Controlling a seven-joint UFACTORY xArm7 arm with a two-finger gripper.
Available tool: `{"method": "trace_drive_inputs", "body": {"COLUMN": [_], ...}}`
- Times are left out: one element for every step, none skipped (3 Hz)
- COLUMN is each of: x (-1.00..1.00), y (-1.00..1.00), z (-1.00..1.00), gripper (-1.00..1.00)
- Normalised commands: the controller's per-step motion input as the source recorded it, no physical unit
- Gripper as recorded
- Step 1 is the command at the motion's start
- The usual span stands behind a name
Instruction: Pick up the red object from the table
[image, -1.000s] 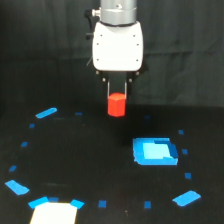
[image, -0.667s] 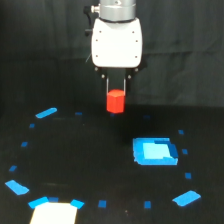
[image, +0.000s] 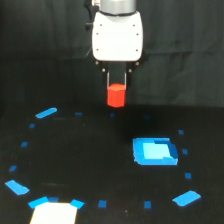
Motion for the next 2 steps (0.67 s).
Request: {"method": "trace_drive_inputs", "body": {"x": [-0.04,-0.03], "y": [-0.05,-0.04], "z": [0.42,0.37], "gripper": [-1.00,-0.96]}}
